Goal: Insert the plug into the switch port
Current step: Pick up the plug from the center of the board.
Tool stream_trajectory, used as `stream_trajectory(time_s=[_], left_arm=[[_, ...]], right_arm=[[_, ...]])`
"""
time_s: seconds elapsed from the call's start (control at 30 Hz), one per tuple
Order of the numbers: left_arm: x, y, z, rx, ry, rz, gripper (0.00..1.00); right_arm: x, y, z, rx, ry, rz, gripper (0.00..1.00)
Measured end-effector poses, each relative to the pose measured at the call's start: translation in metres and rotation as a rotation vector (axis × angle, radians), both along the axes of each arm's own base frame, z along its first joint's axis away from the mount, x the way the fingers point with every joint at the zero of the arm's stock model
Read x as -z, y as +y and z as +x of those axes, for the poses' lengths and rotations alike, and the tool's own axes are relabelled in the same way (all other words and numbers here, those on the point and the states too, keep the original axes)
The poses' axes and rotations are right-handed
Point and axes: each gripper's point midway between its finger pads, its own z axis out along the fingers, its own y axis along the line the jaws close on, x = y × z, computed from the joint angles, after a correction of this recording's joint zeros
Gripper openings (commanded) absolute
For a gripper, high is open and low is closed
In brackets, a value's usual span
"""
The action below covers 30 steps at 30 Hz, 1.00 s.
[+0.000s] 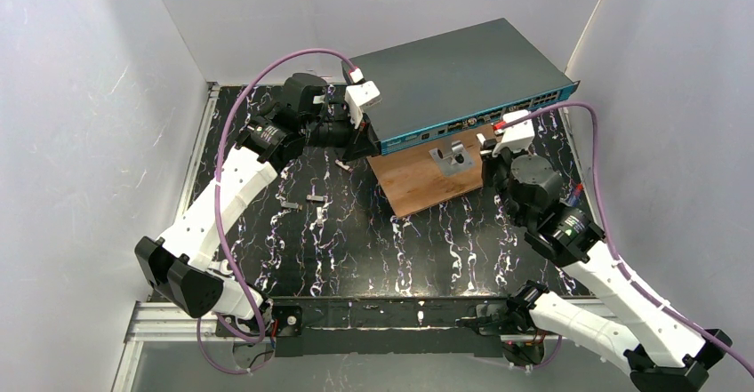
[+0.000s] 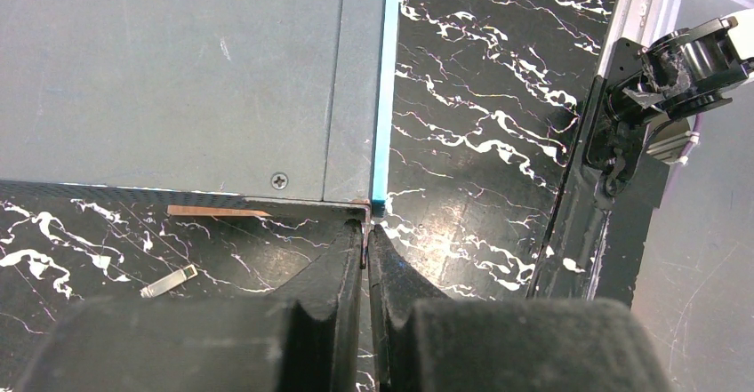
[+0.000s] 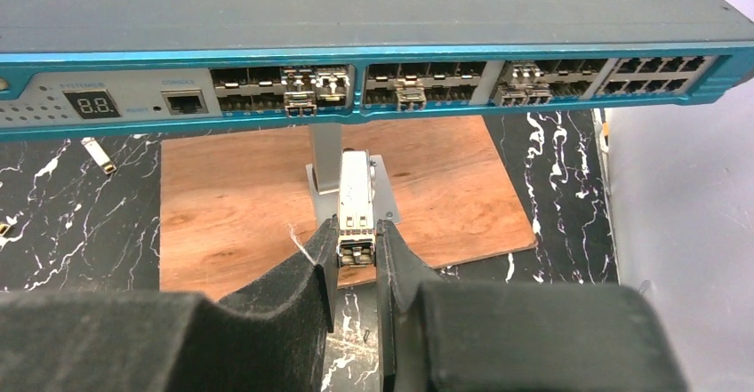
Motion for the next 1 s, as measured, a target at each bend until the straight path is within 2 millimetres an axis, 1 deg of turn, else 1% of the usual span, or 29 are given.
stream_trajectory(time_s=[0.17,0.37,0.63,0.8,1.0], left_arm=[[0.000,0.000,0.000,0.002,0.001,-0.002,0.00],[0.000,0.000,0.000,0.002,0.002,-0.002,0.00],[0.000,-0.001,-0.001,0.001,0.009,-0.004,0.00],[0.001,-0.001,-0.001,0.002,0.012,-0.005,0.00],[0.000,-0.001,-0.001,0.004,0.012,-0.006,0.00]], right_arm=[[0.002,0.009,0.002,-0.041,0.009,0.004,0.01],[-0.001,0.017,0.003,-0.071,-0.002,0.023,0.01],[0.000,0.037,0.007,-0.145,0.002,0.044,0.01],[0.000,0.042,0.006,-0.171,0.005,0.052,0.01],[-0.007,0.044,0.007,-0.168,-0.015,0.085,0.01]])
